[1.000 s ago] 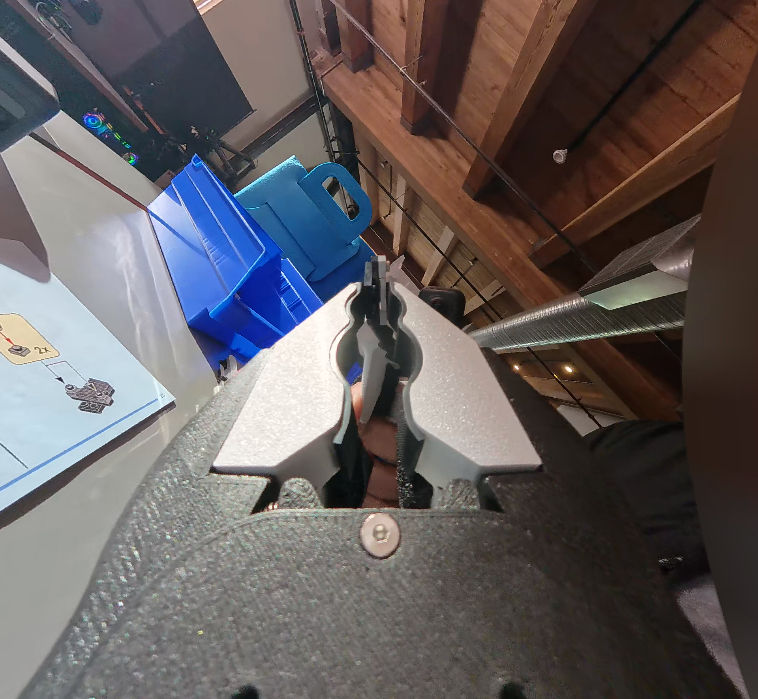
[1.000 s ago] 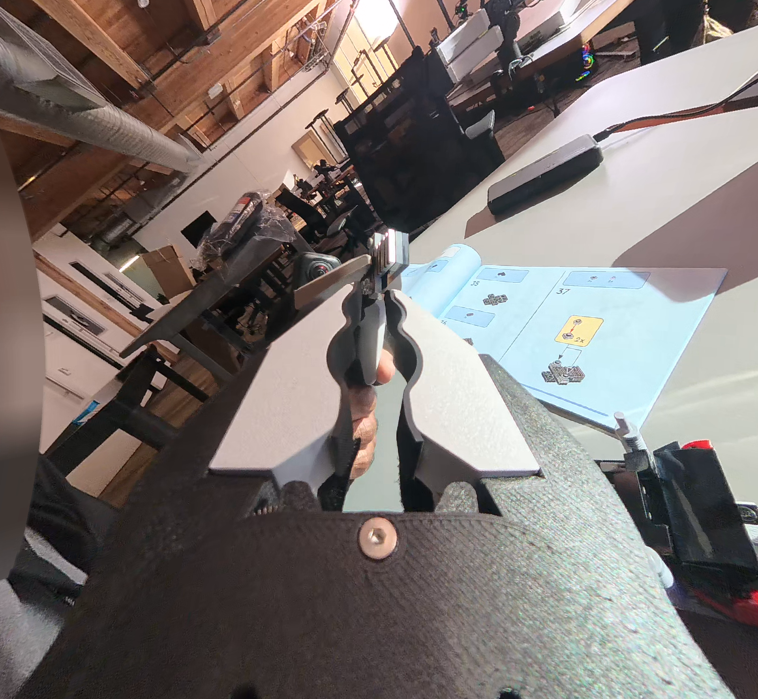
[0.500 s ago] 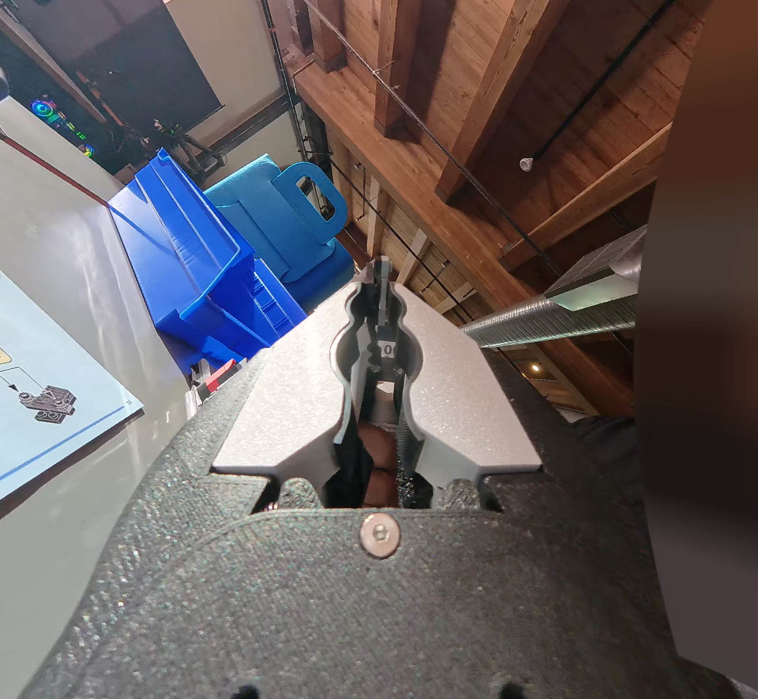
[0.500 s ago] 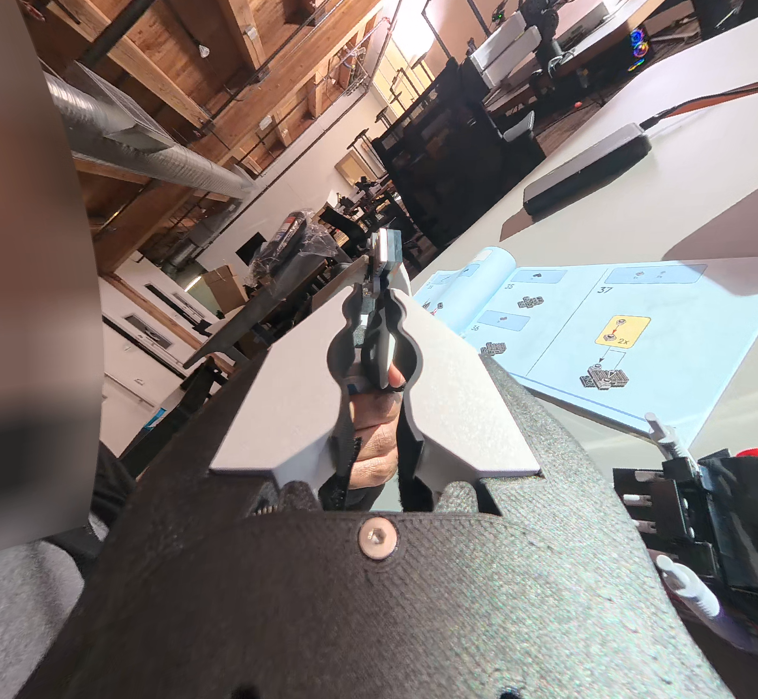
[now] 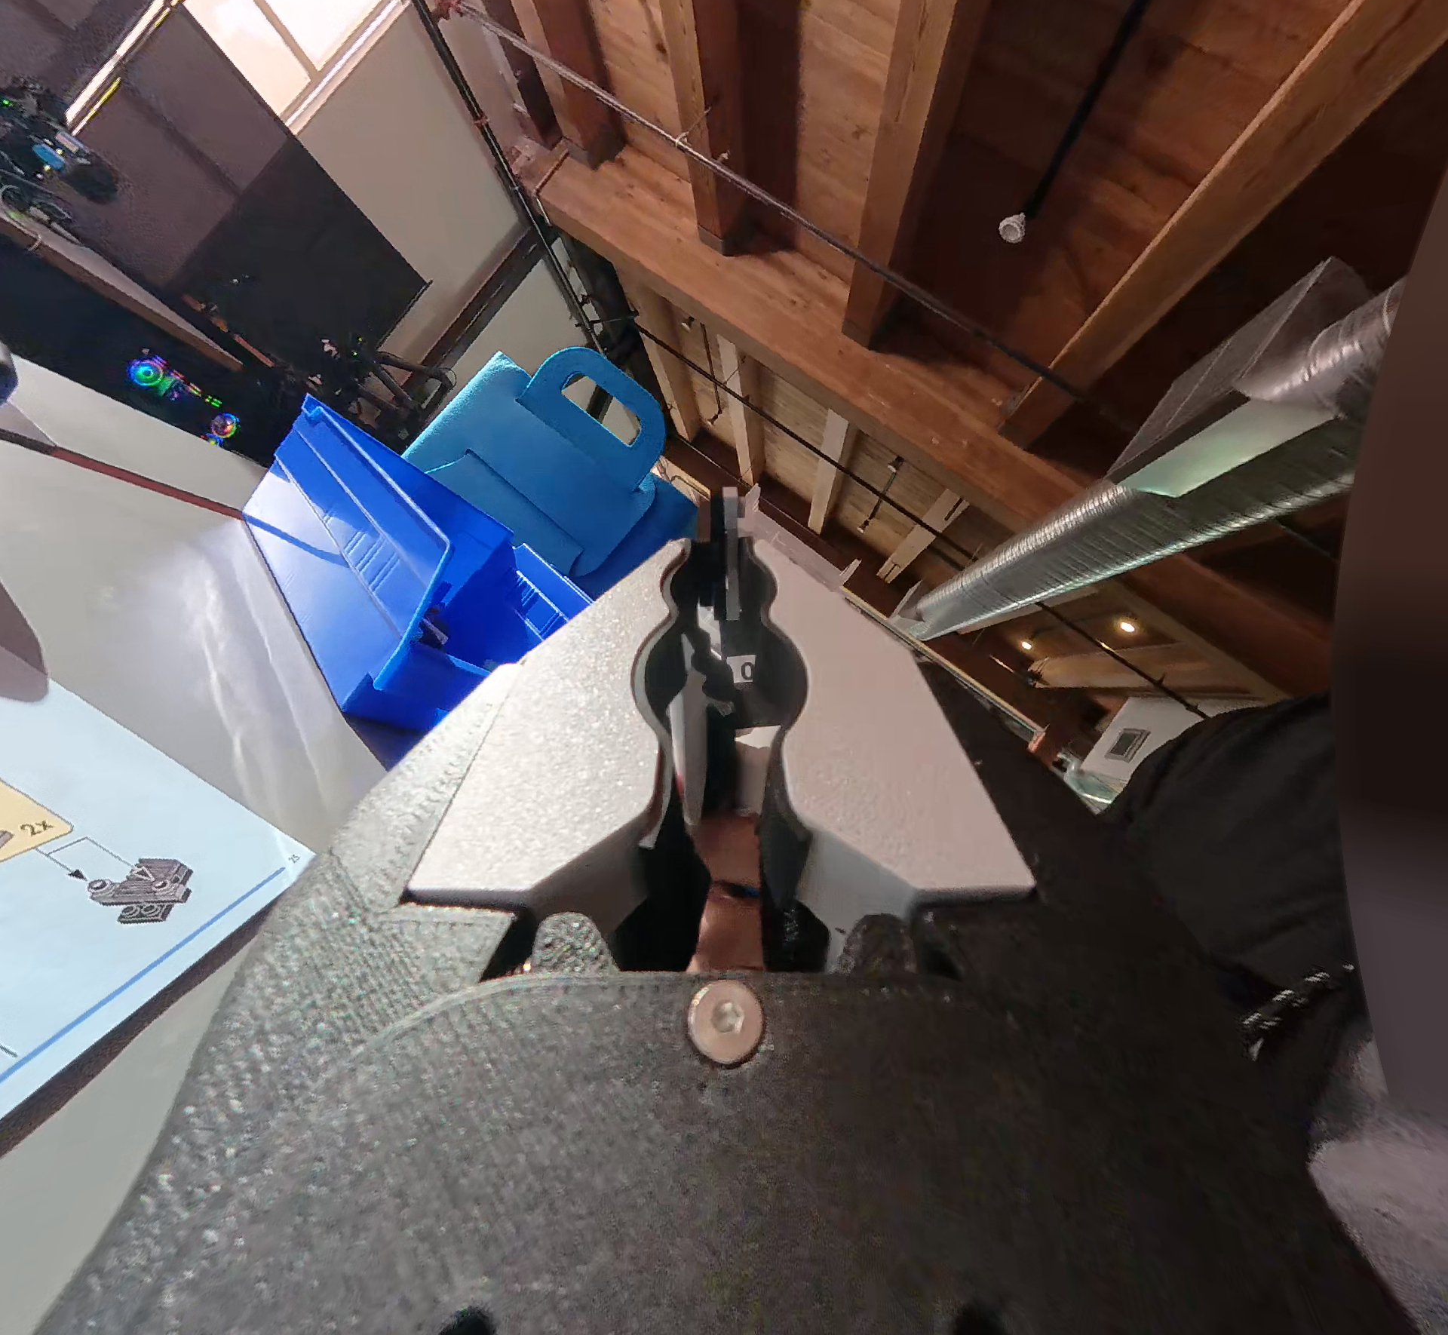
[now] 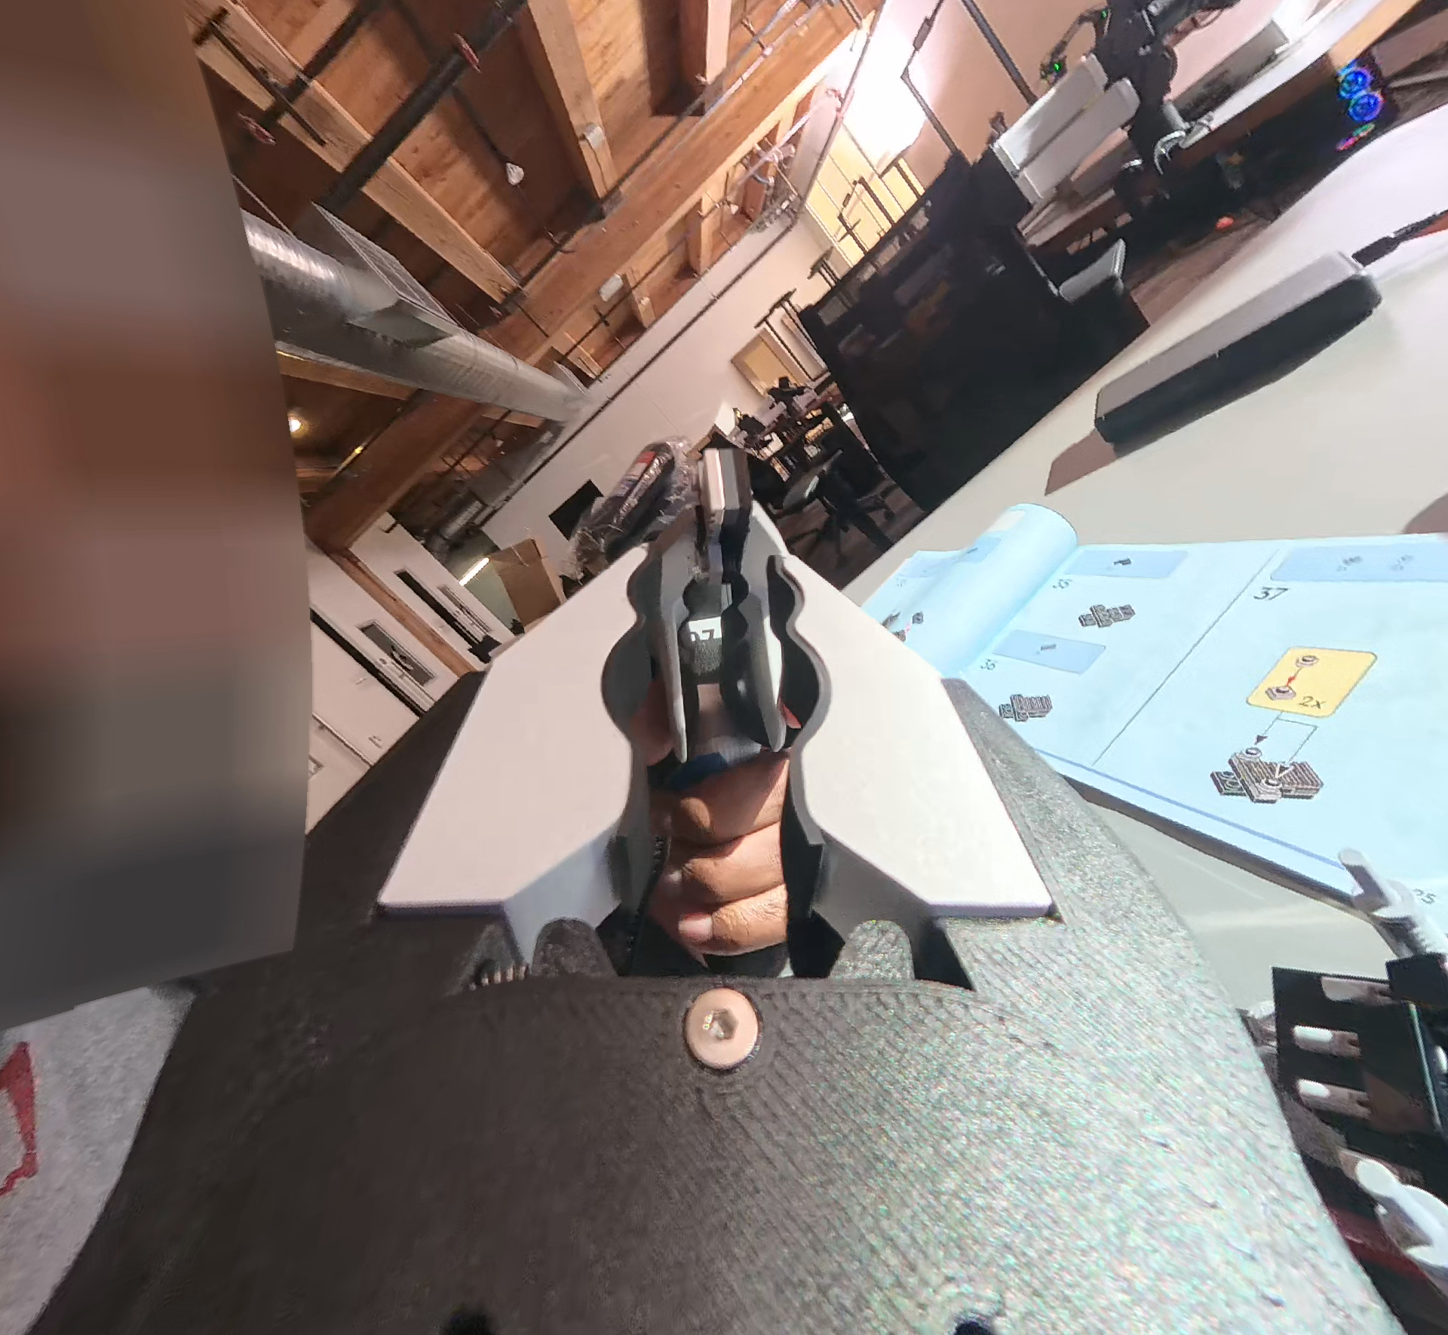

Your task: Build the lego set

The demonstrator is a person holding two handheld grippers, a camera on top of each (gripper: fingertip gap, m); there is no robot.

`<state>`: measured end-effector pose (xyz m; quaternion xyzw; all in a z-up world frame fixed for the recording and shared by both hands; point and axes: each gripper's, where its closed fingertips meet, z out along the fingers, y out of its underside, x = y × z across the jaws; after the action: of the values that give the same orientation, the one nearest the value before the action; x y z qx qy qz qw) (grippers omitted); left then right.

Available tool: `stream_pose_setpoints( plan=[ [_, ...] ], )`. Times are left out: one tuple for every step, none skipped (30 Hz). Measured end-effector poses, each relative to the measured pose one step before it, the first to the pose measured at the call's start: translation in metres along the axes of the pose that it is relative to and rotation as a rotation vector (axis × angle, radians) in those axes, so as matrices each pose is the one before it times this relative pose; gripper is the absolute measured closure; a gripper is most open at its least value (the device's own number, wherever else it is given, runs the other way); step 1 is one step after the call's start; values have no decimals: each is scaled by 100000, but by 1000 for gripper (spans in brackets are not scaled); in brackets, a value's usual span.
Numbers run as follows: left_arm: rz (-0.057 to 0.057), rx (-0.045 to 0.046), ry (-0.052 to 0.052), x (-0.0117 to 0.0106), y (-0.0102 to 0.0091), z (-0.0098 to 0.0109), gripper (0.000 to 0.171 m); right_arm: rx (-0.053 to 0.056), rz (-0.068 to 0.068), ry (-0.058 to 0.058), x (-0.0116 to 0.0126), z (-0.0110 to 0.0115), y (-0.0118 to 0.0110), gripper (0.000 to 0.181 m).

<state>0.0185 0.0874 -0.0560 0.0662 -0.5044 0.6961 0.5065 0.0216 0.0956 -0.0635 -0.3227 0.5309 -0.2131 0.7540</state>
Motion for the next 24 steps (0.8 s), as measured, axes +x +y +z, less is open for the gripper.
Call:
stream_pose_setpoints(
  plan=[
    [664,-104,-200,-3,29,26,161,362,314,-143,20,-73,-84,155],
    [272,-6,-251,-27,18,9,161,77,319,-336,16,-69,-31,155],
    [23,-95,239,48,22,6,161,-25,315,-366,9,-65,4,156],
    [147,-156,226,47,25,24,161,-12,220,-52,37,-44,16,157],
    [402,-358,-204,-4,63,32,161,53,32,-302,-28,-34,21,157],
    [540,-549,-287,-16,98,39,161,-140,136,-619,-75,4,47,159],
    [554,-417,42,47,66,50,161,-281,80,-438,-59,20,59,160],
    [410,-266,170,54,49,30,161,-231,-249,-450,-73,28,60,162],
    [276,-197,-75,8,38,17,161,-73,-246,-295,-50,6,24,165],
    [174,-159,-202,-31,30,10,161,13,-232,-205,-26,-15,6,169],
    [-94,-106,-36,-17,21,3,161,-51,-185,-176,11,-23,8,169],
    [-439,-176,-208,-46,36,0,161,-97,-133,31,46,-20,7,169],
    [-644,-86,30,-50,27,-9,161,-75,-291,141,39,-27,4,169],
    [-1174,-27,390,3,15,-8,161,-32,-888,146,15,-18,5,169],
    [-1440,7,246,-62,18,-19,161,-129,-1203,638,34,4,23,169],
    [-1562,75,236,-61,12,-19,161,-225,-1337,986,66,6,19,170],
    [-1560,159,442,-27,-3,-22,161,-254,-1070,760,19,12,21,170],
    [-1336,113,189,-61,-4,-12,161,-298,-686,780,49,8,21,170],
    [-1164,-44,-148,-103,19,-22,161,-324,-701,995,86,3,31,170],
    [-1121,-50,448,-6,13,-8,161,-204,-984,518,25,-5,21,169],
    [-1172,-65,302,-29,26,-27,161,-334,-727,530,13,-6,24,170],
    [-1114,27,248,-41,12,-21,161,-462,-281,573,38,-1,44,169],
    [-1029,-23,309,-32,11,-20,161,-409,-83,318,12,5,31,169],
    [-733,-108,-346,-104,23,-18,161,-461,-67,670,79,-6,47,169]
  ],
)
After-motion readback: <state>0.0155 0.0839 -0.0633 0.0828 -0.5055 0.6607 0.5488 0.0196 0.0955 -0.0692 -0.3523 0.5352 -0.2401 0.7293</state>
